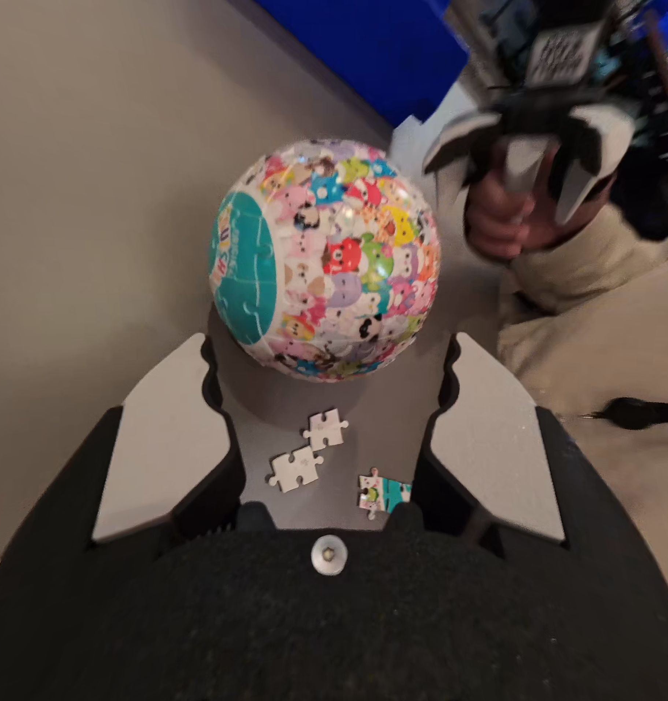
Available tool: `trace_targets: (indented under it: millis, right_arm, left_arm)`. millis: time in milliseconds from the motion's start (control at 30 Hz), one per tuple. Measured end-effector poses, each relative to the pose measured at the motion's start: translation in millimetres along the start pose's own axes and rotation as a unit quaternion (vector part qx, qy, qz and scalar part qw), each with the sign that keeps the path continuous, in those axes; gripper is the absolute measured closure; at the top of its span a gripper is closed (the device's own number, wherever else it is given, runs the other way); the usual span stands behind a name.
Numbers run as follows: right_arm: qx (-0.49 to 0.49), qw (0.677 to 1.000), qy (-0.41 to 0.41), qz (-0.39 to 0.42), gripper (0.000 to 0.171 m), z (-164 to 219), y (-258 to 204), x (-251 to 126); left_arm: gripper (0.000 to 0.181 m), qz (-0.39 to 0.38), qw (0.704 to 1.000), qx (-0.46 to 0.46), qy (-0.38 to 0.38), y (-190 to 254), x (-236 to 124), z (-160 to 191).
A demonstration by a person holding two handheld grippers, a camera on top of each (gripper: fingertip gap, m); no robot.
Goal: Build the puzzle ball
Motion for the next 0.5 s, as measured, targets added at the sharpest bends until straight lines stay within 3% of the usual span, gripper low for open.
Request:
trace_targets:
  millis: [67, 200, 500]
  right_arm:
    - [0.064, 0.994, 0.074, -0.050, 0.078, 21, -11, 3]
    - [0.117, 0.984, 0.108, -0.082, 0.058, 49, -32, 30]
    - [0.209, 0.946, 0.196, -0.151, 0.047, 42, -22, 64]
  left_arm:
    - [0.068, 0.037, 0.999, -0.010, 0.014, -4, -2, -9]
    - [0.067, 0.054, 0.999, -0.005, -0.008, -13, 0, -22]
    - [0.066, 0.070, 0.997, -0.019, 0.005, -12, 17, -31]
Point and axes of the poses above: each gripper's, where its closed fingertips meet, x out along the fingers, z out of its underside, y = z × x across the jaws, the point moved 8 cm from there along -x, back along the fingers, and after that the axes turned 6 degrees about x, right-handed, at the moved point
